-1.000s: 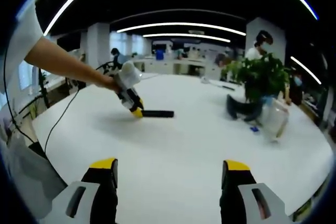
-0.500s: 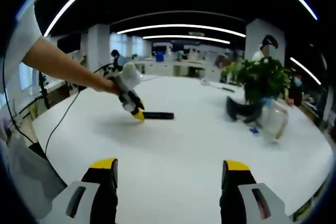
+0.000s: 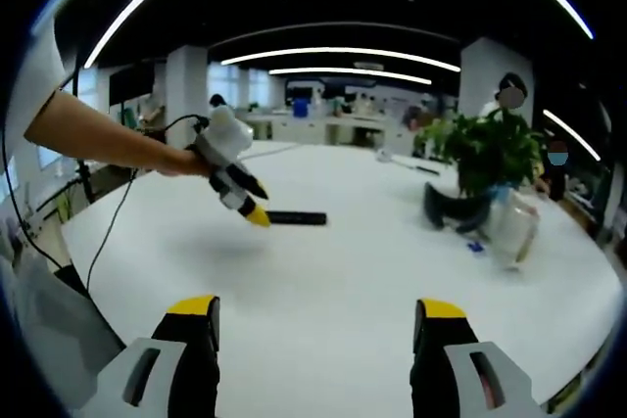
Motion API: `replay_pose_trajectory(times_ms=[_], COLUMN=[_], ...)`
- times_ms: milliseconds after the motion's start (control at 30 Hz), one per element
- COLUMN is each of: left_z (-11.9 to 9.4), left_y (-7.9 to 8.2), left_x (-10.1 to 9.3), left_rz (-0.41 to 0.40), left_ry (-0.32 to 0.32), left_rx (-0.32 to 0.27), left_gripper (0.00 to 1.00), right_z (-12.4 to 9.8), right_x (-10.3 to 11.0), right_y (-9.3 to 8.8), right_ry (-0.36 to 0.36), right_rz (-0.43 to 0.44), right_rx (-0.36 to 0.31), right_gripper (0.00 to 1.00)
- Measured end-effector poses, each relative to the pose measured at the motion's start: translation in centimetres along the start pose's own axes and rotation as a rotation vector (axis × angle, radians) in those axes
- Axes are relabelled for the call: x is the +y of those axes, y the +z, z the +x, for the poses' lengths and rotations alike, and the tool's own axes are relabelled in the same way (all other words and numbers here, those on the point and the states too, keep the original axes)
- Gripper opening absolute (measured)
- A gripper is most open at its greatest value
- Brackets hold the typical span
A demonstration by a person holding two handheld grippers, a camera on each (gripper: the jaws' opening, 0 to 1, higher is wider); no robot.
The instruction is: Press the specified remote control buttons in sequence, fully releasing each button before pressing the next.
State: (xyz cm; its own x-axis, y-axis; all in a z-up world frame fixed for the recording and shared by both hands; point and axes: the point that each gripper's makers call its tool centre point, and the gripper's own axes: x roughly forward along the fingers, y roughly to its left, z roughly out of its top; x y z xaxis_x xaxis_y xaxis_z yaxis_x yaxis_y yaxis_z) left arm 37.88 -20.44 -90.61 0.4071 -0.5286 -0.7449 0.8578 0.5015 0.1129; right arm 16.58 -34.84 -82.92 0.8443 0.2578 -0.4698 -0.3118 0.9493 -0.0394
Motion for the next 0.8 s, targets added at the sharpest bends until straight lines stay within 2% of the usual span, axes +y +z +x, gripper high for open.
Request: replay_pose_trajectory(times_ms=[167, 400, 800], left_z=[-2.0, -4.4, -7.6], left_y=[0.2, 0.4, 0.4], left_x=[-1.5, -2.5, -4.5], left_rz=[-0.012, -0.025, -0.018], left_ry=[0.016, 0.033, 0.052], left_rx=[-0.048, -0.094, -0.133], left_gripper=[0.52, 0.53, 0.56], right_z=[0.0, -0.1, -0.3], right_x=[0.0, 0.2, 0.4], right_y=[0.1, 0.3, 0.7], right_ry=[0.003, 0.003, 0.001], right_rz=[-0.001, -0.021, -0.038], right_rx=[-0.004, -0.014, -0.039], right_gripper=[0.80, 0.80, 0.80])
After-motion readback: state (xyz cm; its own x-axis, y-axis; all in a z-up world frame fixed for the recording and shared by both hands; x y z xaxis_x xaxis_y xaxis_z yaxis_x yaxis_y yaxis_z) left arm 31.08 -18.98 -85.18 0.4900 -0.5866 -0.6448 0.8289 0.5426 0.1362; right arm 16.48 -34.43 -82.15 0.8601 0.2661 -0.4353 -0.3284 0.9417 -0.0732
